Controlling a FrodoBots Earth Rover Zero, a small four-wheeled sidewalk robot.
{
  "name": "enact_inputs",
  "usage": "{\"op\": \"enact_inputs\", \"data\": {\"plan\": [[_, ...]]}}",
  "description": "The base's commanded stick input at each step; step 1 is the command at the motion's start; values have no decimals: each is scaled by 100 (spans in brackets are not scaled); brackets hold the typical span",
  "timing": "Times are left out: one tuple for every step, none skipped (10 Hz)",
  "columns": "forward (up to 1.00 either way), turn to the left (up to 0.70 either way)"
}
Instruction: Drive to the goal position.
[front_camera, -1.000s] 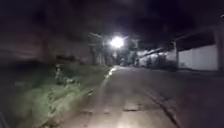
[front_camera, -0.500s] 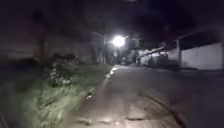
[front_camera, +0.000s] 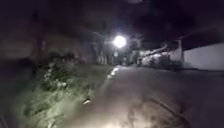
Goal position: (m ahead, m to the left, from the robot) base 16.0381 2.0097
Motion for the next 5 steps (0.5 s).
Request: {"op": "enact_inputs", "data": {"plan": [[50, 0], [50, 0], [50, 0], [50, 0], [50, 0]]}}
